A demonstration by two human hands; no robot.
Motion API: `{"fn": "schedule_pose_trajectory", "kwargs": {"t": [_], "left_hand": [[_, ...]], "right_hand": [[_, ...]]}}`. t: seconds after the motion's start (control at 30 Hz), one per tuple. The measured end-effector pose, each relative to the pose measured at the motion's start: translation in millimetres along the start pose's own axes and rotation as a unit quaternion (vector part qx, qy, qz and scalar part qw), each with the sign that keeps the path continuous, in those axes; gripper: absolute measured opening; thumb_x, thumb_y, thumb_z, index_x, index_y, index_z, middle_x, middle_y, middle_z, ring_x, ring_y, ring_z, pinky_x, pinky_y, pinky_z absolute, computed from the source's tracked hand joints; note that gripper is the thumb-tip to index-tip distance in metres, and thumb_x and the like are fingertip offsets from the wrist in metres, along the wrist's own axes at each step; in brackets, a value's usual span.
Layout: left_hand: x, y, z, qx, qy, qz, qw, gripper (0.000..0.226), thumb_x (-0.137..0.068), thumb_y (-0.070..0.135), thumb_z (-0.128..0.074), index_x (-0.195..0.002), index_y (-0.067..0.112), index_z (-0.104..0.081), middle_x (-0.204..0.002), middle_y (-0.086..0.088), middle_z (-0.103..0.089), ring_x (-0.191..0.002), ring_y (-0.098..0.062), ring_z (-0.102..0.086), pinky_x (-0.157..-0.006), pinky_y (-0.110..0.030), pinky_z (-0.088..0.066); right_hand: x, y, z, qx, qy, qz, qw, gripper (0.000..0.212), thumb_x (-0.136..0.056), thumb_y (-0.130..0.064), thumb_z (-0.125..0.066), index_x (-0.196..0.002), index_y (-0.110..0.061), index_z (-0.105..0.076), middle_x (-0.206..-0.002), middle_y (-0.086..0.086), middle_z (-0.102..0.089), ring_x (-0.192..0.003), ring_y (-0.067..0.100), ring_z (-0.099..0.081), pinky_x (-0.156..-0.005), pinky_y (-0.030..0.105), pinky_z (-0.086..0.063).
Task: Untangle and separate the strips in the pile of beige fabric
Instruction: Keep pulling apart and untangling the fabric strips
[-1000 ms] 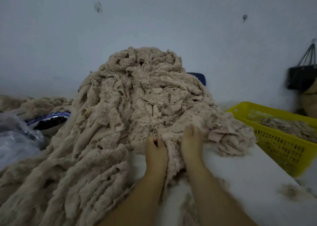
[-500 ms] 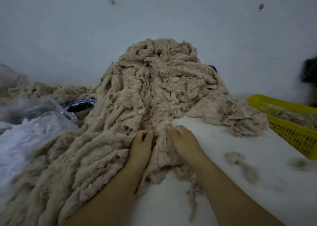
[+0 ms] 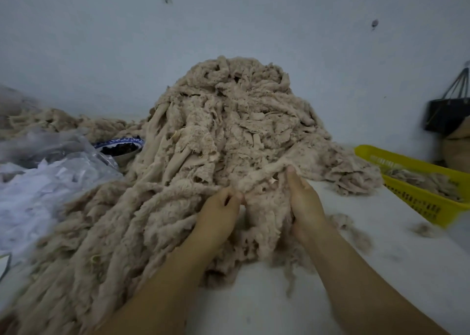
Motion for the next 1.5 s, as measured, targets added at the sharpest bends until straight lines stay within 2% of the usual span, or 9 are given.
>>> {"fn": "schedule_pose_trajectory", "kwargs": {"t": [0.2,0.33,0.4,0.6,0.8,0.9,1.07,1.33,1.5], "left_hand": [[4.1,-7.9,-6.4,0.171,-0.020,0.028,0.985,0.036,-0.102,0.040,-0.048,-0.085,0.018,-0.071,-0.076,0.004,-0.072,-0.069,-0.013,-0.063,-0.063,-0.021,-0.051],[17.2,3.7,-33.2,0.254,-0.134,0.042,0.957,0.055,-0.084,0.061,-0.055,-0.113,0.019,-0.073,-0.110,0.001,-0.075,-0.106,-0.008,-0.069,-0.093,-0.024,-0.053],[15.5,-2.6,-30.0,0.337,-0.127,0.102,0.927,0.046,-0.079,0.055,-0.063,-0.099,0.016,-0.079,-0.104,-0.004,-0.076,-0.099,-0.012,-0.072,-0.082,-0.024,-0.057],[4.2,-6.0,-8.7,0.588,-0.084,0.121,0.795,0.035,-0.099,0.035,-0.047,-0.110,0.008,-0.067,-0.112,-0.016,-0.072,-0.097,-0.029,-0.072,-0.080,-0.042,-0.058],[14.8,6.2,-19.1,0.594,-0.157,0.113,0.781,0.020,-0.084,0.025,-0.062,-0.082,0.010,-0.076,-0.094,-0.010,-0.072,-0.086,-0.023,-0.072,-0.077,-0.035,-0.059],[14.7,1.9,-26.2,0.528,-0.149,0.117,0.828,0.033,-0.079,0.000,-0.054,-0.107,0.000,-0.071,-0.109,-0.016,-0.071,-0.099,-0.026,-0.070,-0.083,-0.037,-0.059],[7.7,-16.8,-20.3,0.449,-0.049,0.154,0.879,0.043,-0.080,-0.012,-0.035,-0.092,0.003,-0.074,-0.086,-0.011,-0.073,-0.068,-0.019,-0.069,-0.052,-0.025,-0.051],[-6.5,-30.6,17.1,0.597,0.018,0.160,0.786,0.037,-0.093,0.001,-0.032,-0.063,0.018,-0.044,-0.050,0.002,-0.045,-0.044,-0.010,-0.047,-0.059,-0.021,-0.043],[-1.3,-19.7,8.3,0.570,-0.008,0.141,0.809,0.043,-0.099,0.033,-0.046,-0.084,0.005,-0.075,-0.077,-0.010,-0.072,-0.065,-0.018,-0.071,-0.059,-0.026,-0.060]], "right_hand": [[6.7,6.8,-2.8,0.108,-0.022,0.013,0.994,0.038,-0.099,-0.049,-0.049,-0.109,-0.020,-0.071,-0.103,0.003,-0.075,-0.095,0.021,-0.071,-0.081,0.035,-0.056],[45.1,-2.8,-63.5,0.531,-0.167,0.282,0.782,0.036,-0.089,-0.043,-0.042,-0.106,-0.017,-0.061,-0.105,-0.004,-0.060,-0.089,0.015,-0.058,-0.076,0.038,-0.052],[58.7,3.6,-80.4,0.547,-0.226,0.305,0.746,0.035,-0.084,-0.046,-0.038,-0.104,-0.026,-0.058,-0.101,-0.014,-0.055,-0.084,0.005,-0.050,-0.071,0.030,-0.044],[39.1,-13.8,-26.8,0.275,-0.085,0.180,0.941,0.042,-0.095,-0.054,-0.049,-0.079,-0.026,-0.076,-0.083,-0.009,-0.073,-0.079,-0.004,-0.064,-0.061,0.004,-0.044],[38.9,6.5,-40.8,0.265,-0.185,0.112,0.940,0.044,-0.089,-0.072,-0.044,-0.111,-0.041,-0.067,-0.107,-0.024,-0.070,-0.100,-0.006,-0.064,-0.088,0.017,-0.051],[36.7,4.0,-42.3,0.285,-0.145,0.133,0.938,0.006,-0.095,-0.053,-0.057,-0.096,-0.048,-0.061,-0.089,-0.039,-0.065,-0.083,-0.017,-0.061,-0.064,0.003,-0.044],[24.8,-3.0,-25.1,0.201,-0.068,0.131,0.968,0.028,-0.095,-0.033,-0.056,-0.075,-0.023,-0.039,-0.061,-0.008,-0.039,-0.053,0.010,-0.037,-0.048,0.023,-0.032],[-0.7,-12.8,60.9,-0.064,0.200,0.055,0.976,0.012,-0.100,-0.025,-0.047,-0.096,-0.018,-0.055,-0.088,0.004,-0.062,-0.066,0.014,-0.064,-0.051,0.022,-0.047],[-5.8,-6.1,41.4,0.180,0.120,0.050,0.975,0.023,-0.097,-0.034,-0.053,-0.110,-0.015,-0.055,-0.092,0.006,-0.059,-0.075,0.021,-0.057,-0.060,0.031,-0.042]]}}
Point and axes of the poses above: each hand's wrist, its own x-axis away from the middle knuckle, its own z-axis out of the back of the hand, y = z × x, the point moved 8 cm from there along -x, towards the middle knuckle
